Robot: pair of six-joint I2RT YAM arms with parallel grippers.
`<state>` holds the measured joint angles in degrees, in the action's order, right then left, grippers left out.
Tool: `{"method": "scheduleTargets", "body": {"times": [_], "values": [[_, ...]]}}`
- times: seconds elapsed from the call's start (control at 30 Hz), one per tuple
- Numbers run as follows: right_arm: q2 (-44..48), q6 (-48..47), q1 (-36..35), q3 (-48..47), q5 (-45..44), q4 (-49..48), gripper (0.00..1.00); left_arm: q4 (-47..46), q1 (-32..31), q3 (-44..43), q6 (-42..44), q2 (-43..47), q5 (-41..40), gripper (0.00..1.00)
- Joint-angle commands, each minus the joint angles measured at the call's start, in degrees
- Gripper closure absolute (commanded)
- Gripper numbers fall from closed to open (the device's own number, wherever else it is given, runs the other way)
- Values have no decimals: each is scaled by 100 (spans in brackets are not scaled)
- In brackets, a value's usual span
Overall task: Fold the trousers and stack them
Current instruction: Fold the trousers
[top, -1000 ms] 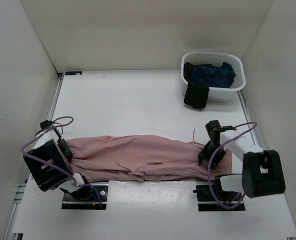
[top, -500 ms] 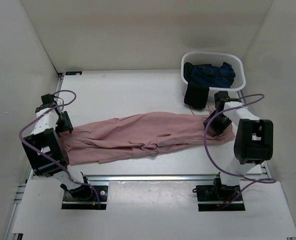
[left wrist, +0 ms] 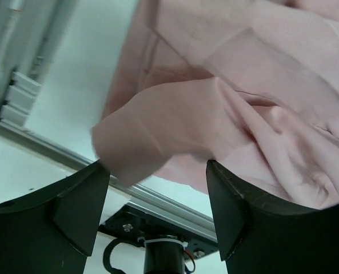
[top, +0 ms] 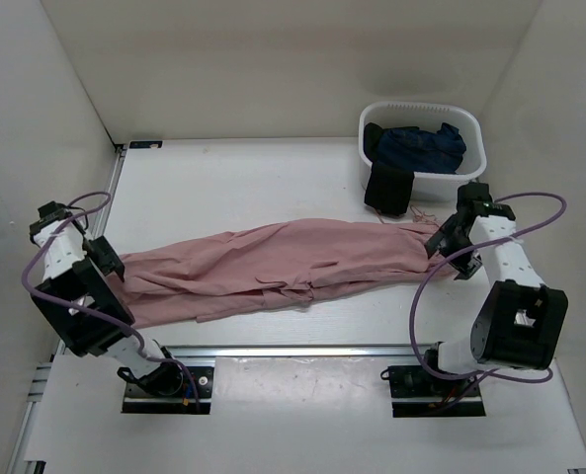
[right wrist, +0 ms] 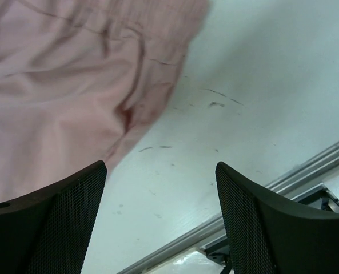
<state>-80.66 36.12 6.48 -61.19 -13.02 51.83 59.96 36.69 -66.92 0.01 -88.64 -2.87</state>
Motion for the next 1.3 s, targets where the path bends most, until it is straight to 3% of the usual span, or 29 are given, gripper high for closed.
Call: {"method": "scheduleTargets", "body": {"times": [0.0,0.23,0.3,0.33,0.37,0.4,0.47,0.6,0.73,0.87,0.97,1.1,1.27], "values": [[-89,-175,327,221,281,108,18,252,-74,-269,-1,-188,358,21],[-221,-175,530,493,475,-182,19,16,-74,397,-1,-171,-107,19],[-388,-123,530,494,554,-331,19,-117,-127,399,-1,-285,-108,26],[-458,-123,582,494,555,-332,19,-177,-127,399,-1,-398,-108,33],[-598,-70,582,433,555,-393,19,-178,-127,268,-1,-400,-108,56],[-661,-70,582,432,607,-393,19,-178,-127,215,-1,-469,-108,68],[-784,9,582,362,538,-393,21,-178,-127,144,-1,-470,-47,86],[-1029,281,582,494,265,-796,30,-178,-179,91,-1,-313,-47,86],[-1398,615,582,547,116,-1132,53,-178,-179,-41,-1,-75,-47,86],[-1733,721,582,415,-113,-1159,86,-73,-179,-278,-1,57,-47,86],[-1786,721,582,327,-184,-1105,100,-73,-179,-392,-1,180,-47,86],[-1445,652,582,161,-289,-973,100,-73,-302,-725,-1,172,6,86],[-1154,599,582,-603,-228,-719,100,-73,-513,-2007,-1,-162,120,86]]}}
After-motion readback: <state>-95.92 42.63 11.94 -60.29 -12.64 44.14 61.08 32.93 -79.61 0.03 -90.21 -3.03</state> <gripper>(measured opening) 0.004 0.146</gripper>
